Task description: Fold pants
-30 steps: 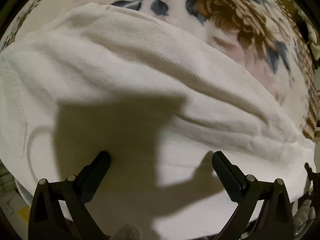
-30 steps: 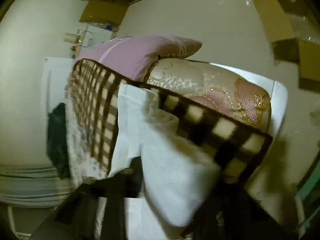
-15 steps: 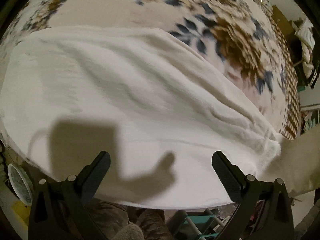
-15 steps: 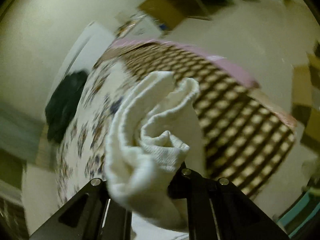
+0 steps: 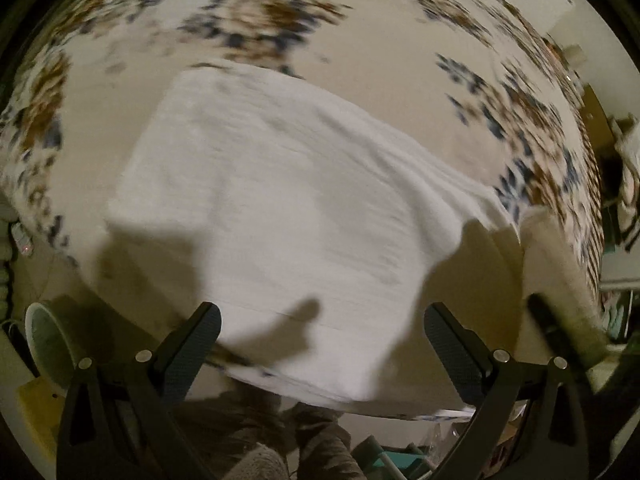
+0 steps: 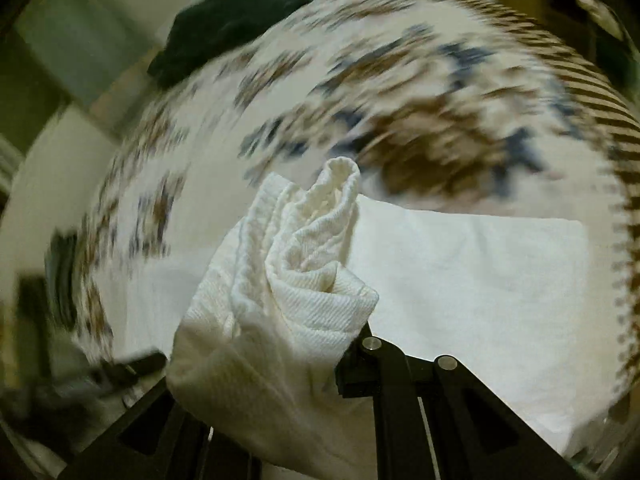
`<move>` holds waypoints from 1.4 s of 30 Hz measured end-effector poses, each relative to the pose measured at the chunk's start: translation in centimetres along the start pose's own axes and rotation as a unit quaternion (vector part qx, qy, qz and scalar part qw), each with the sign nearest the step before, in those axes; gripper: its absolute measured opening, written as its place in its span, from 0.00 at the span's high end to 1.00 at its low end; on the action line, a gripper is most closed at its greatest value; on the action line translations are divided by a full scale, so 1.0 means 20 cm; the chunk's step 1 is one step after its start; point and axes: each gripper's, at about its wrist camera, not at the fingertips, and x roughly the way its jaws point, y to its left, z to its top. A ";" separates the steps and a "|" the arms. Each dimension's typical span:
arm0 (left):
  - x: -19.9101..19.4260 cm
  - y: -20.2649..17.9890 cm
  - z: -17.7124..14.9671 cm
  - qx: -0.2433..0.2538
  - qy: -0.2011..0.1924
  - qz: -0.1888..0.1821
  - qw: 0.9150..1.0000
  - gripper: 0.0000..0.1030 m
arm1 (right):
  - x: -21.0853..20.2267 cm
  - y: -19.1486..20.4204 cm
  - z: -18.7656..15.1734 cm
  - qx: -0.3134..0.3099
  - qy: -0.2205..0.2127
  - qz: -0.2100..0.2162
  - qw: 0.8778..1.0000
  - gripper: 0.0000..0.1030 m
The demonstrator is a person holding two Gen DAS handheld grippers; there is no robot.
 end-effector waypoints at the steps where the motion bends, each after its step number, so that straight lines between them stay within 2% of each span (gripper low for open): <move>1: -0.01 0.04 0.01 -0.004 -0.002 0.002 1.000 0.00 | 0.04 0.06 -0.04 -0.015 0.007 -0.004 1.000 0.89; 7: -0.03 0.20 0.04 -0.028 -0.010 0.010 1.000 0.00 | 0.23 0.26 -0.20 -0.089 0.044 -0.029 0.995 0.89; 12: -0.06 0.21 0.07 -0.034 -0.021 0.003 0.999 0.00 | 0.25 0.34 -0.21 -0.123 0.053 -0.035 0.990 0.89; 14: -0.07 0.21 0.09 -0.031 -0.025 -0.001 0.999 0.00 | 0.29 0.36 -0.21 -0.146 0.076 -0.039 0.986 0.88; 16: -0.08 0.21 0.11 -0.028 -0.029 -0.003 0.999 0.00 | 0.33 0.37 -0.21 -0.163 0.107 -0.037 0.980 0.79; 17: -0.08 0.19 0.12 -0.026 -0.030 -0.006 0.999 0.00 | 0.35 0.37 -0.22 -0.159 0.138 -0.017 0.977 0.66; 18: -0.08 0.18 0.14 -0.023 -0.031 -0.011 0.999 0.00 | 0.35 0.35 -0.21 -0.147 0.164 0.008 0.976 0.44; 19: -0.09 0.16 0.14 -0.020 -0.032 -0.016 0.999 0.00 | 0.33 0.32 -0.21 -0.129 0.177 0.030 0.975 0.33; 20: -0.09 0.14 0.15 -0.015 -0.032 -0.023 0.999 0.00 | 0.27 0.27 -0.21 -0.105 0.178 0.052 0.977 0.15; 21: -0.08 0.11 0.15 -0.008 -0.030 -0.032 0.999 0.00 | 0.19 0.20 -0.20 -0.076 0.173 0.070 0.979 0.12; 22: -0.07 0.07 0.15 -0.001 -0.026 -0.039 0.999 0.00 | 0.11 0.12 -0.19 -0.046 0.168 0.082 0.981 0.12; 24: -0.04 0.00 0.13 0.010 -0.014 -0.053 0.998 0.00 | -0.03 -0.06 -0.18 0.006 0.159 0.077 0.984 0.12; 27: 0.07 -0.15 0.08 0.037 0.012 -0.070 0.997 0.00 | -0.21 -0.36 -0.19 0.068 0.143 0.035 0.987 0.12; 29: 0.14 -0.23 0.06 0.057 0.026 -0.066 0.996 0.00 | -0.30 -0.58 -0.18 0.103 0.137 -0.006 0.985 0.12; 32: 0.30 -0.35 0.02 0.087 0.052 -0.056 0.993 0.00 | -0.33 -0.84 -0.16 0.134 0.135 -0.042 0.981 0.12; 33: 0.34 -0.37 0.02 0.093 0.058 -0.056 0.992 0.05 | -0.33 -0.92 -0.15 0.144 0.132 -0.044 0.980 0.12; 34: 0.38 -0.38 0.01 0.099 0.063 -0.051 0.992 0.18 | -0.31 -0.99 -0.13 0.153 0.130 -0.044 0.979 0.12; 35: 0.41 -0.40 0.01 0.103 0.069 -0.044 0.991 0.24 | -0.29 -1.05 -0.10 0.160 0.130 -0.042 0.978 0.12; 36: 0.44 -0.40 0.01 0.106 0.069 -0.033 0.991 0.36 | -0.27 -1.09 -0.08 0.168 0.129 -0.039 0.977 0.12; 37: 0.44 -0.39 0.01 0.108 0.061 -0.023 0.992 0.60 | -0.24 -1.14 -0.07 0.177 0.130 -0.033 0.975 0.12; 38: 0.44 -0.37 0.01 0.106 0.053 -0.016 0.993 0.67 | -0.20 -1.18 -0.05 0.186 0.135 -0.024 0.973 0.12; 39: 0.43 -0.34 0.01 0.097 0.050 -0.023 0.994 0.76 | -0.15 -1.23 -0.03 0.199 0.141 -0.013 0.970 0.12; 40: 0.42 -0.31 0.01 0.092 0.048 -0.030 0.994 0.79 | -0.11 -1.25 -0.01 0.208 0.144 0.000 0.968 0.13; 41: 0.39 -0.28 0.00 0.090 0.044 -0.041 0.994 0.80 | -0.08 -1.26 0.01 0.213 0.144 0.010 0.966 0.25; 42: 0.38 -0.27 -0.01 0.094 0.040 -0.043 0.994 0.81 | -0.05 -1.25 0.01 0.214 0.142 0.020 0.966 0.54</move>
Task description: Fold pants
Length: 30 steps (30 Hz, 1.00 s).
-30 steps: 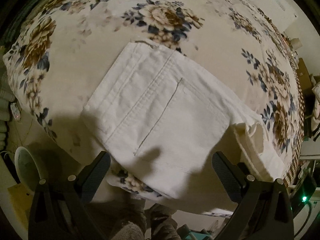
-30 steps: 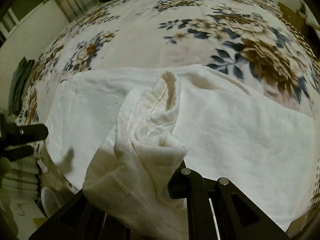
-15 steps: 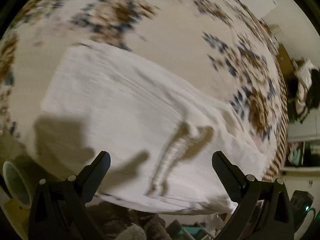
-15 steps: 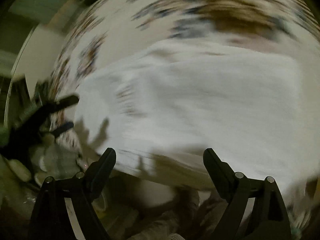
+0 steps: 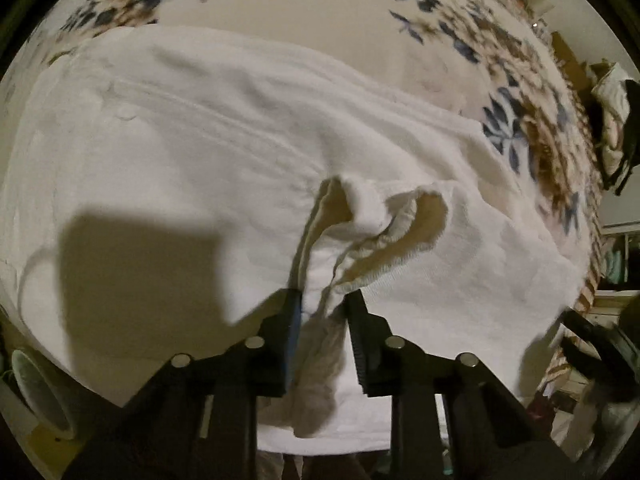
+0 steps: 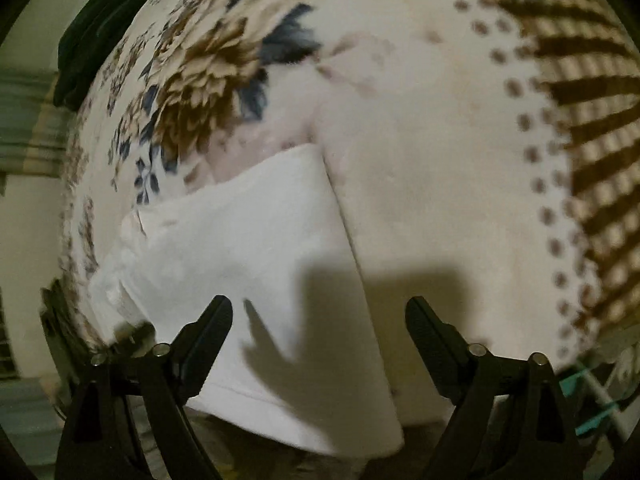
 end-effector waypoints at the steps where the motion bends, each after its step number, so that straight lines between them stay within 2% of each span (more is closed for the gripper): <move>1: -0.01 0.00 -0.02 0.005 -0.003 0.000 1.000 0.83 | 0.01 0.00 0.02 0.000 0.001 -0.007 1.000 0.60; 3: -0.03 0.01 -0.04 0.008 -0.005 0.001 1.000 0.84 | 0.00 0.03 0.03 -0.004 -0.008 -0.025 1.000 0.81; 8: -0.04 0.03 -0.05 -0.012 0.001 -0.004 1.000 0.85 | -0.04 0.07 0.04 -0.016 -0.018 -0.028 0.999 0.85; 10: -0.01 0.08 -0.03 -0.041 0.019 -0.024 0.999 0.82 | -0.02 0.05 0.05 -0.012 -0.009 -0.036 0.999 0.85; 11: -0.01 0.09 -0.02 -0.056 0.026 -0.031 0.998 0.82 | 0.00 0.05 0.05 -0.010 0.002 -0.044 0.999 0.84; 13: -0.06 0.09 0.00 -0.070 0.030 -0.033 0.997 0.82 | 0.01 0.06 0.06 -0.011 0.014 -0.059 0.998 0.73; 15: -0.19 0.08 0.02 -0.071 0.002 -0.029 0.997 0.81 | -0.03 0.09 0.06 -0.016 0.012 -0.076 0.997 0.59; 17: -0.31 0.05 0.04 -0.067 -0.028 -0.035 0.997 0.73 | -0.12 0.14 0.03 -0.035 -0.008 -0.086 0.996 0.58; 19: -0.34 0.00 0.07 -0.063 -0.039 -0.046 0.996 0.53 | -0.18 0.21 0.00 -0.056 -0.016 -0.080 0.995 0.57; 20: -0.33 -0.05 0.10 -0.057 -0.043 -0.061 0.996 0.50 | -0.18 0.26 -0.01 -0.064 -0.012 -0.065 0.996 0.56; 22: -0.27 -0.11 0.15 -0.042 -0.033 -0.063 0.997 0.48 | -0.14 0.34 -0.01 -0.074 0.005 -0.032 0.997 0.56; 25: -0.16 -0.15 0.18 -0.043 0.009 -0.065 0.997 0.48 | -0.04 0.43 -0.04 -0.067 0.034 -0.023 0.997 0.56; 28: -0.20 -0.09 0.10 -0.055 0.024 -0.060 0.996 0.48 | 0.01 0.41 -0.17 -0.020 0.075 0.022 0.997 0.56; 30: -0.19 0.00 -0.01 -0.077 0.052 -0.061 0.994 0.48 | 0.06 0.38 -0.29 0.014 0.101 0.046 0.994 0.56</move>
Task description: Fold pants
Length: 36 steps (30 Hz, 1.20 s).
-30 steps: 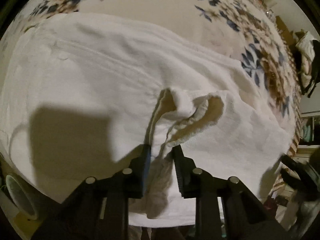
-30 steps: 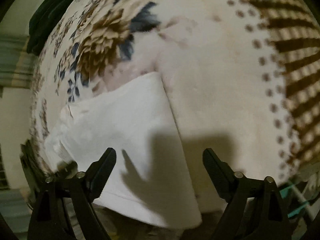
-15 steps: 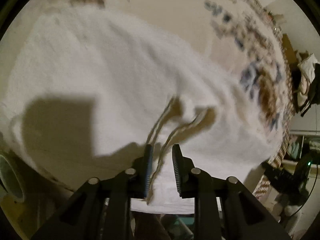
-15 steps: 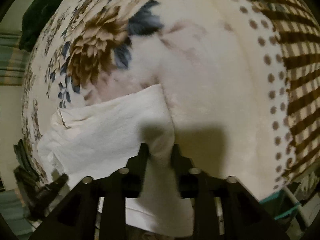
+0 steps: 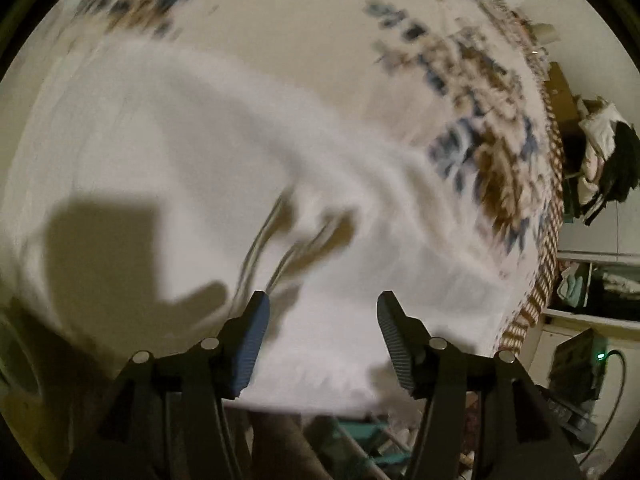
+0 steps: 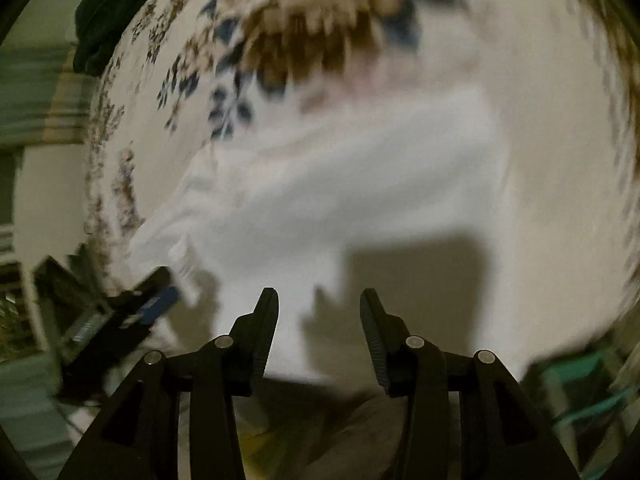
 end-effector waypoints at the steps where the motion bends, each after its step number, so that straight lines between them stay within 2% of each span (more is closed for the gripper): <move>1: 0.01 0.03 -0.03 -0.011 0.011 0.000 1.000 0.48 | 0.04 -0.02 -0.06 0.013 0.010 0.002 1.000 0.56; 4: 0.07 0.15 -0.15 -0.060 0.050 0.000 0.997 0.48 | 0.16 -0.10 -0.18 0.068 0.034 0.021 0.997 0.56; 5: 0.09 0.17 -0.17 -0.068 0.057 -0.002 0.996 0.48 | 0.20 -0.14 -0.23 0.100 0.044 0.044 0.993 0.56; 9: 0.15 0.17 -0.20 -0.070 0.056 0.001 0.996 0.51 | 0.28 -0.20 -0.31 0.168 0.040 0.102 0.980 0.56; 11: 0.16 0.14 -0.19 -0.058 0.044 0.009 0.997 0.69 | 0.32 -0.22 -0.32 0.195 0.033 0.114 0.974 0.56; 12: 0.17 0.13 -0.19 -0.046 0.040 0.019 0.998 0.85 | 0.33 -0.22 -0.32 0.205 0.031 0.108 0.972 0.56; 16: 0.16 0.12 -0.22 -0.026 0.020 0.031 0.999 0.87 | 0.38 -0.24 -0.35 0.247 0.020 0.100 0.964 0.60; 17: 0.15 0.12 -0.23 -0.021 0.016 0.033 0.999 0.87 | 0.39 -0.24 -0.36 0.253 0.017 0.093 0.963 0.72; 18: 0.13 0.12 -0.23 -0.021 0.011 0.031 0.999 0.87 | 0.39 -0.23 -0.36 0.258 0.014 0.080 0.963 0.94; 20: 0.09 0.13 -0.25 -0.024 0.004 0.025 0.999 0.87 | 0.38 -0.22 -0.37 0.259 0.008 0.067 0.963 0.99; 26: 0.02 0.14 -0.28 -0.042 0.001 0.005 0.999 0.88 | 0.33 -0.14 -0.43 0.217 0.008 0.040 0.975 1.00; 30: 0.07 0.21 -0.27 -0.060 0.010 0.009 0.998 0.88 | 0.37 -0.14 -0.44 0.217 0.022 0.028 0.976 1.00; 34: 0.13 0.26 -0.25 -0.056 0.018 0.020 0.998 0.87 | 0.39 -0.16 -0.40 0.205 0.035 0.023 0.978 1.00; 36: 0.18 0.28 -0.24 -0.057 0.030 0.020 0.998 0.87 | 0.39 -0.15 -0.38 0.186 0.047 0.002 0.981 0.99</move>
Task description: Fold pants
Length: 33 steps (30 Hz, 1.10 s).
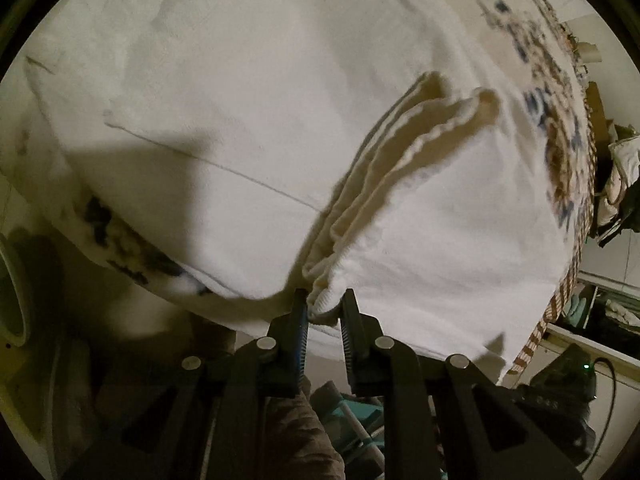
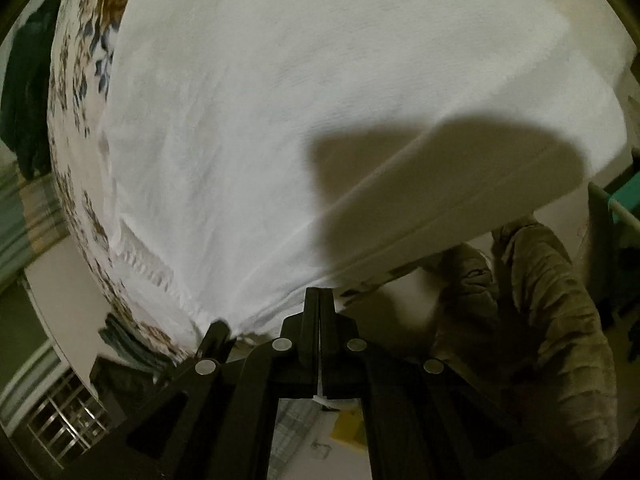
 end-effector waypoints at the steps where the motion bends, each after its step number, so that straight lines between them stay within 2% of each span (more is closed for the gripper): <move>1: 0.00 -0.01 0.01 0.002 0.002 0.002 1.000 0.85 | -0.01 0.01 0.01 -0.013 0.005 -0.010 1.000 0.98; 2: 0.00 -0.01 0.01 0.004 0.004 0.004 1.000 0.84 | -0.03 0.03 0.01 -0.026 0.010 -0.018 0.999 0.93; 4: -0.05 -0.06 0.01 0.020 0.000 0.008 1.000 0.83 | -0.07 0.06 0.01 -0.053 0.011 -0.033 0.998 0.59; 5: -0.09 -0.08 0.00 0.030 -0.009 0.006 0.999 0.81 | -0.11 0.08 0.01 -0.071 0.004 -0.038 0.997 0.34; 6: -0.12 -0.09 -0.01 0.034 -0.017 0.009 0.999 0.73 | -0.14 0.10 0.01 -0.089 -0.003 -0.042 0.995 0.26; 7: -0.15 -0.10 -0.01 0.038 -0.025 0.013 0.999 0.57 | -0.18 0.13 0.00 -0.109 -0.008 -0.050 0.993 0.26; 8: -0.19 -0.10 -0.01 0.041 -0.034 0.006 0.999 0.49 | -0.21 0.16 0.00 -0.130 -0.014 -0.062 0.989 0.25; 9: -0.23 -0.09 -0.01 0.039 -0.046 -0.001 0.998 0.35 | -0.24 0.19 -0.01 -0.149 -0.024 -0.076 0.986 0.18; 10: -0.25 -0.07 -0.01 0.037 -0.055 -0.005 0.998 0.30 | -0.27 0.21 -0.02 -0.163 -0.035 -0.085 0.982 0.14; 11: -0.28 -0.04 -0.01 0.031 -0.069 -0.014 0.997 0.29 | -0.30 0.24 -0.02 -0.177 -0.049 -0.091 0.979 0.09; 14: -0.37 0.10 0.01 -0.011 -0.115 -0.035 0.993 0.23 | -0.34 0.35 -0.04 -0.219 -0.084 -0.108 0.966 0.09; 16: -0.41 0.24 0.03 -0.064 -0.147 -0.052 0.986 0.23 | -0.35 0.43 -0.03 -0.251 -0.108 -0.115 0.955 0.09; 19: -0.41 0.49 0.05 -0.160 -0.188 -0.097 0.964 0.23 | -0.35 0.55 -0.01 -0.287 -0.130 -0.131 0.940 0.09; 21: -0.38 0.65 0.08 -0.226 -0.215 -0.132 0.941 0.23 | -0.33 0.62 0.02 -0.306 -0.145 -0.137 0.931 0.09; 24: -0.30 0.78 0.13 -0.279 -0.232 -0.160 0.918 0.23 | -0.29 0.70 0.07 -0.321 -0.159 -0.144 0.922 0.09; 28: -0.25 0.86 0.24 -0.300 -0.246 -0.166 0.907 0.25 | -0.26 0.76 0.13 -0.323 -0.162 -0.139 0.922 0.09; 31: -0.28 0.82 0.34 -0.281 -0.276 -0.167 0.904 0.25 | -0.22 0.79 0.15 -0.326 -0.161 -0.143 0.921 0.09; 33: -0.26 0.82 0.40 -0.291 -0.275 -0.169 0.901 0.25 | -0.19 0.82 0.15 -0.323 -0.160 -0.142 0.922 0.09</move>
